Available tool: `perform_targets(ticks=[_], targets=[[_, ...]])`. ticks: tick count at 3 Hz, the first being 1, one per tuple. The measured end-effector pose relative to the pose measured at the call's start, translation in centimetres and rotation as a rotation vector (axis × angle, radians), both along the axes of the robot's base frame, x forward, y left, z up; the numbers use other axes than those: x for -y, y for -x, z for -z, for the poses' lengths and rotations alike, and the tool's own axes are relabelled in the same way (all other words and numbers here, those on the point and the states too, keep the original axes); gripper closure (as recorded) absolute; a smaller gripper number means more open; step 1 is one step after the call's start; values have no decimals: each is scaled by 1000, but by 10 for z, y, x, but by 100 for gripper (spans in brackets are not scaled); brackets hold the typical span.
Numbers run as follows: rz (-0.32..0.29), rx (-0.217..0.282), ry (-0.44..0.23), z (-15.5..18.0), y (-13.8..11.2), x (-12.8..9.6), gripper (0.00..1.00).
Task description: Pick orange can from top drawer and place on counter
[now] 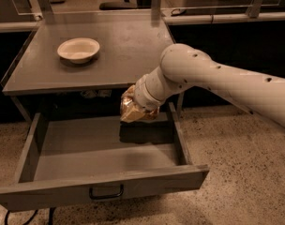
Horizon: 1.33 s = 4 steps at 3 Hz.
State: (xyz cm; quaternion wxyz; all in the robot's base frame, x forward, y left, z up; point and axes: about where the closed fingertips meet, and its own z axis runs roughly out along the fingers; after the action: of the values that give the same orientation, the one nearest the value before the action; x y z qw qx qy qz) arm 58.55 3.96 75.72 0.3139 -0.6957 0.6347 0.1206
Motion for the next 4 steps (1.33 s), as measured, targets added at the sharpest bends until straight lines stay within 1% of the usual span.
perform_targets(ticks=[1, 2, 3, 4], targets=[[-12, 47, 54, -44, 0, 3, 100], [-51, 198, 176, -148, 23, 3, 100], [-51, 198, 175, -147, 23, 3, 100], [-75, 174, 153, -132, -3, -3, 100]])
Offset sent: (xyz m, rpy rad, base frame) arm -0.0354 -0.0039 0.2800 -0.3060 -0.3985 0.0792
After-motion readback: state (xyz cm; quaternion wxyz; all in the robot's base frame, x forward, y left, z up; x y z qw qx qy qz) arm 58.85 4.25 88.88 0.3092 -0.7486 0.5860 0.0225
